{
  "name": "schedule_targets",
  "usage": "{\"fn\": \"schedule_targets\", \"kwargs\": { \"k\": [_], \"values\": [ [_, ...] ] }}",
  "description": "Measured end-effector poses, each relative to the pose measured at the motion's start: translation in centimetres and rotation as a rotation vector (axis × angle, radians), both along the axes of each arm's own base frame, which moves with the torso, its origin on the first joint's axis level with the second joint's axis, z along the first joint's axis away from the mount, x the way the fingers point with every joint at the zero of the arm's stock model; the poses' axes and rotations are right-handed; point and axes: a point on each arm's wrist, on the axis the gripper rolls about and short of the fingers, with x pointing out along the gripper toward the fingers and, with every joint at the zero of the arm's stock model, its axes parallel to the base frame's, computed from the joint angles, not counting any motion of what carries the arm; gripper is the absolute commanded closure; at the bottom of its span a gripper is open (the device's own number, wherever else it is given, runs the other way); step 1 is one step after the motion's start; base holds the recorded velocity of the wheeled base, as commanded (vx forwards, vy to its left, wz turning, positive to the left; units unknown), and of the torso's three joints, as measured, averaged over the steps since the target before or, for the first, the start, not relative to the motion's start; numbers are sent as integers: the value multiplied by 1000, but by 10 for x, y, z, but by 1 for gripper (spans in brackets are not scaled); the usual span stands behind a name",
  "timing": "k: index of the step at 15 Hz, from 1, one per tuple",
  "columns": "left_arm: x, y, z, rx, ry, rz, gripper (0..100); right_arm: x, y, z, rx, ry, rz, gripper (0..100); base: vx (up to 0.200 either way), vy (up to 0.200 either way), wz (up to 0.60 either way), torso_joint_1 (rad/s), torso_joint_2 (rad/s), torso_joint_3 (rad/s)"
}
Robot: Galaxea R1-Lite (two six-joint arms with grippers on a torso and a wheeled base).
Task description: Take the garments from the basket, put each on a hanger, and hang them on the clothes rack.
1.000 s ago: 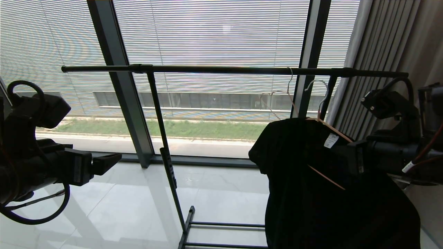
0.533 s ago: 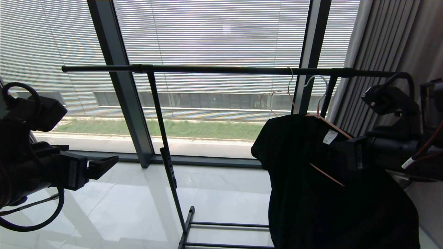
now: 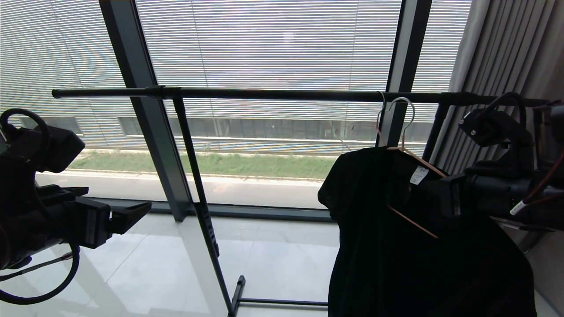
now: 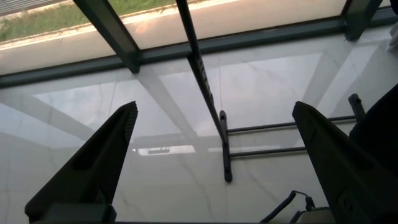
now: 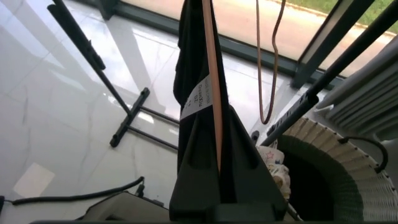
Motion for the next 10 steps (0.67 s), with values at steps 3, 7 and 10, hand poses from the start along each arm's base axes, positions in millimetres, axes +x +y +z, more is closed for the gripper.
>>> {"fn": "schedule_targets", "kwargs": {
  "k": [3,7,10],
  "values": [
    [-1,-1,0,0,-1,-9,0,0,1,-1,-2,3,3,100,200,0,0,2,5,-1],
    [-1,-2,0,0,-2,-10,0,0,3,0,0,2,13,100,150,0,0,-1,2,-1],
    [-1,-1,1,-1,-5,-10,0,3,6,7,15,-16,20,100,0,0,0,0,0,0]
  ]
}}
